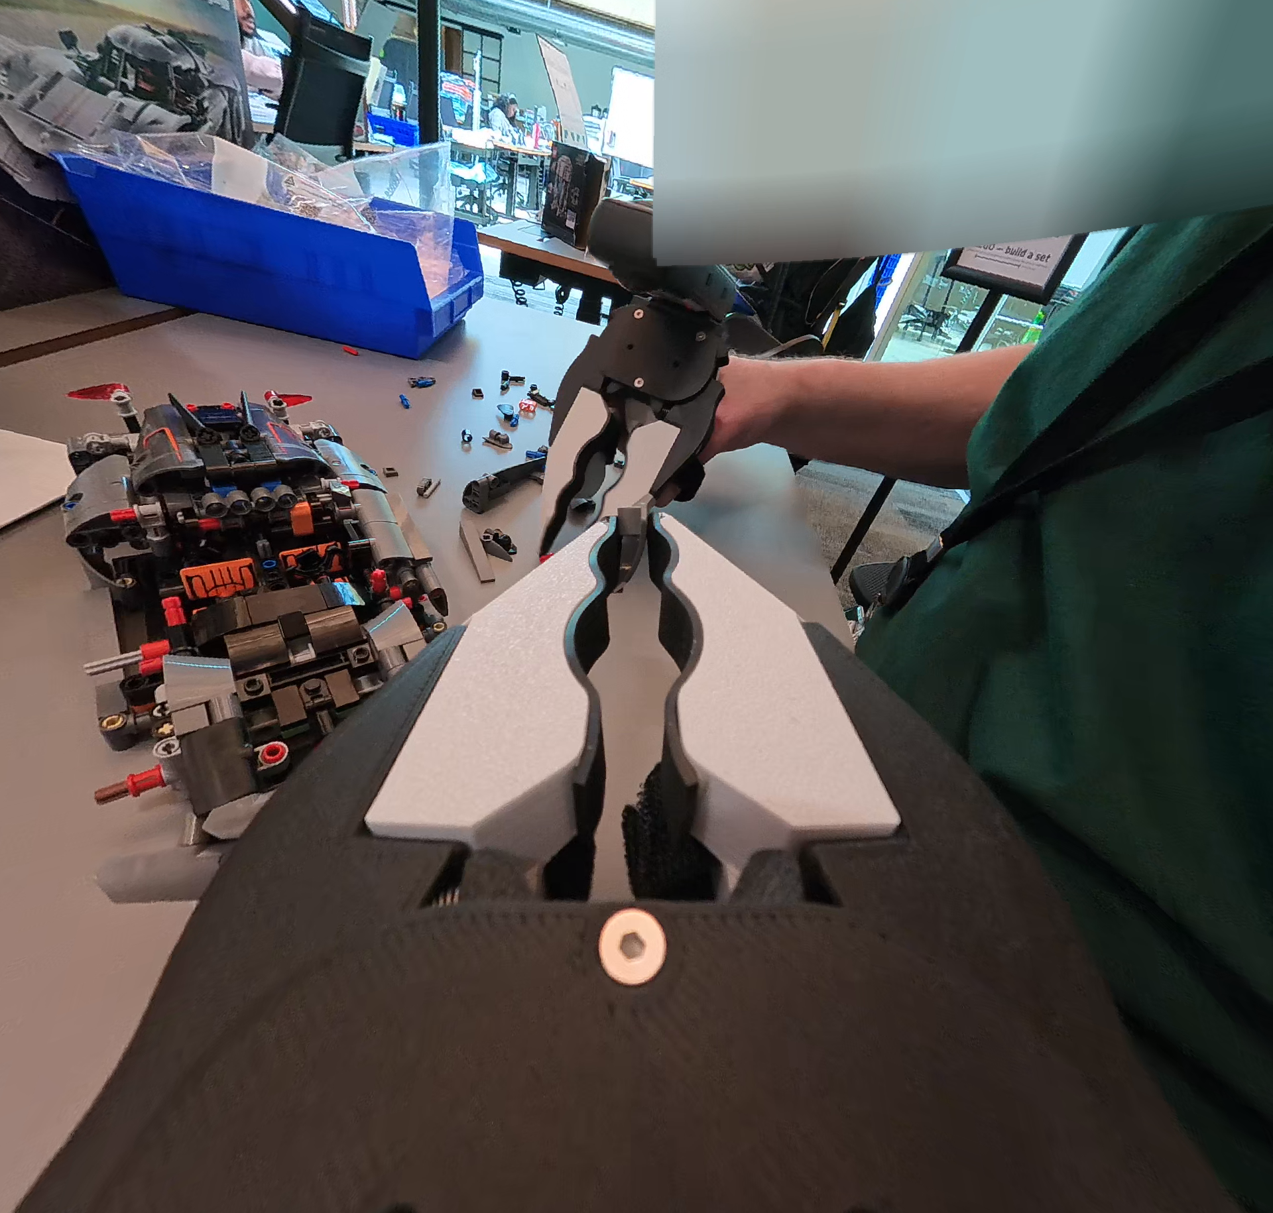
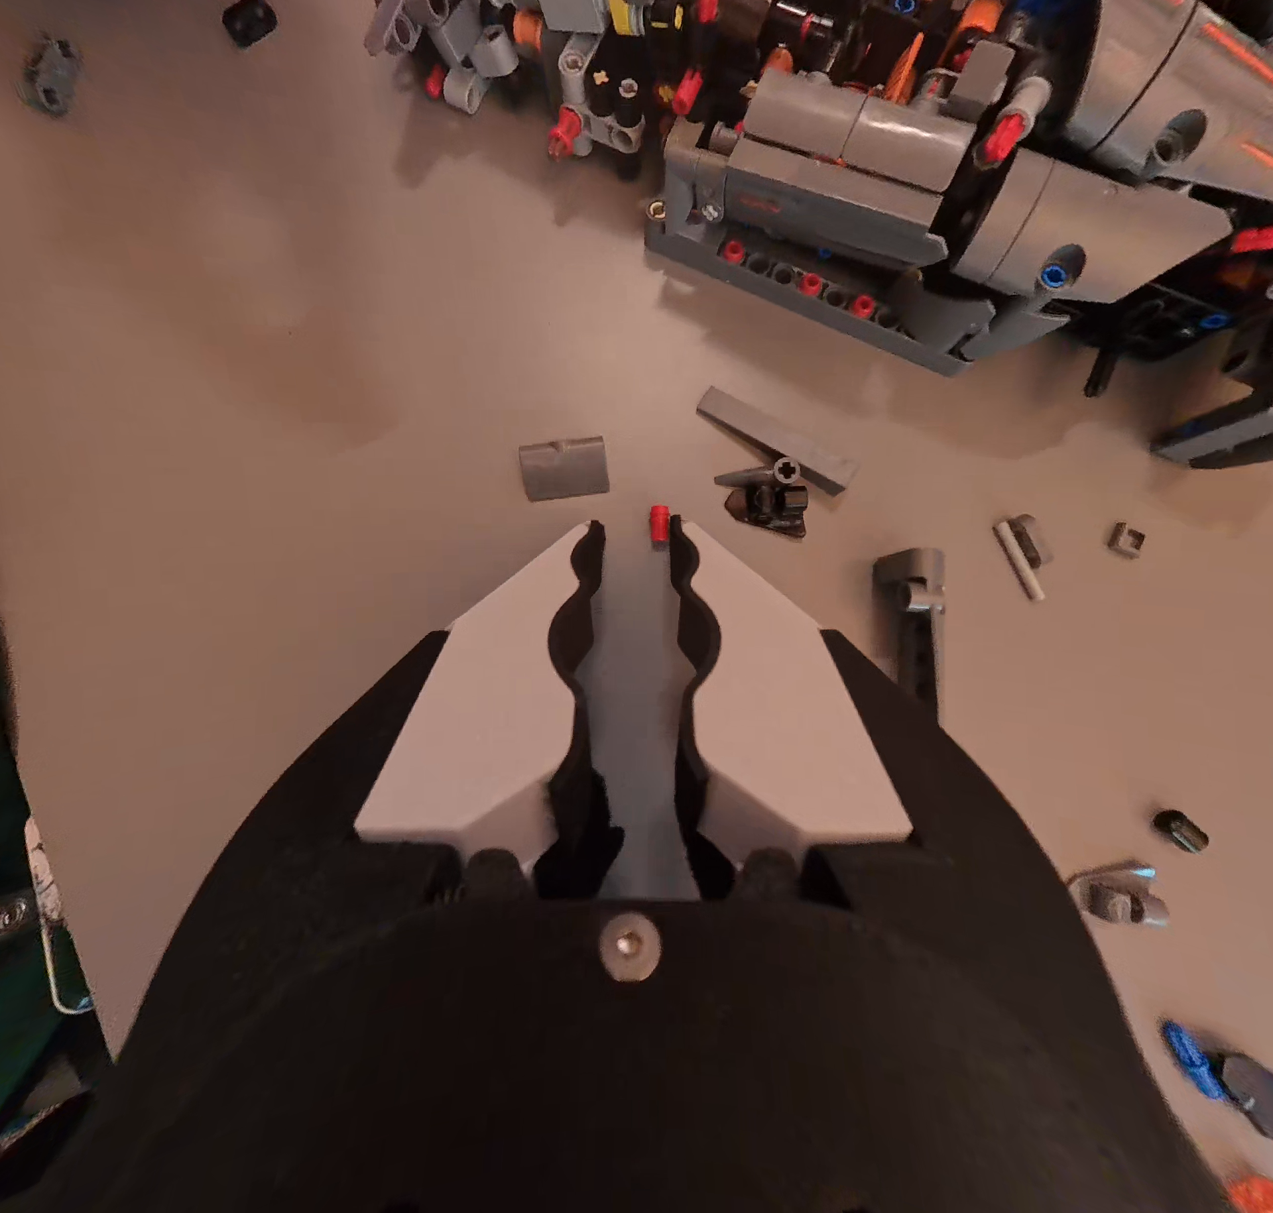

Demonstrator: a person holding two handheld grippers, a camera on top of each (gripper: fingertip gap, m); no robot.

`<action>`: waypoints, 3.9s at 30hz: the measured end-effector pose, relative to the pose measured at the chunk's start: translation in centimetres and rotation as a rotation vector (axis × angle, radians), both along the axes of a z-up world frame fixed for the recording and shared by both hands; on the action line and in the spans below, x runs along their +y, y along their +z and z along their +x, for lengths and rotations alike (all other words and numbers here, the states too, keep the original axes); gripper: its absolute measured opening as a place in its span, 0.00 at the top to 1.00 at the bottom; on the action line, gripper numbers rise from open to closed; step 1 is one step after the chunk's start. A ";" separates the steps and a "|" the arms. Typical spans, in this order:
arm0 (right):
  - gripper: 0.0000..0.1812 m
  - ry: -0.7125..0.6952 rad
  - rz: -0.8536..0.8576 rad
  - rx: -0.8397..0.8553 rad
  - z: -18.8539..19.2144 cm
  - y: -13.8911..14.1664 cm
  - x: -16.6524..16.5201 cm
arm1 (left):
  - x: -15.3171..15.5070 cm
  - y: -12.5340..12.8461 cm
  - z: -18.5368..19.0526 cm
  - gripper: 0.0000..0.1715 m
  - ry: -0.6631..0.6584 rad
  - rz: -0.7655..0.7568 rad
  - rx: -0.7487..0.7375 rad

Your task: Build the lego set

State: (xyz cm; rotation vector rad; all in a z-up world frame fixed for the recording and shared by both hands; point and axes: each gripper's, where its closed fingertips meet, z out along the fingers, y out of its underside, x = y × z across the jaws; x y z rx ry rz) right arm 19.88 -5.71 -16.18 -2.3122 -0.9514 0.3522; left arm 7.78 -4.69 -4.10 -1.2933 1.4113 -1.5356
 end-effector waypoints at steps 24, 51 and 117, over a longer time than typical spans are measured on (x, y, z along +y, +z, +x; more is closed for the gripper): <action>0.90 0.158 -0.094 -0.143 2.3 0.5 -4.7 | -0.4 -0.1 0.4 0.97 -0.018 0.004 0.010; 0.87 -0.168 -0.082 -0.022 -0.6 0.0 -5.0 | -0.7 -0.1 0.4 0.97 -0.029 -0.001 0.001; 0.99 -0.056 0.063 0.050 -0.5 1.3 -5.3 | -2.1 -1.5 2.1 0.97 -0.054 -0.002 0.091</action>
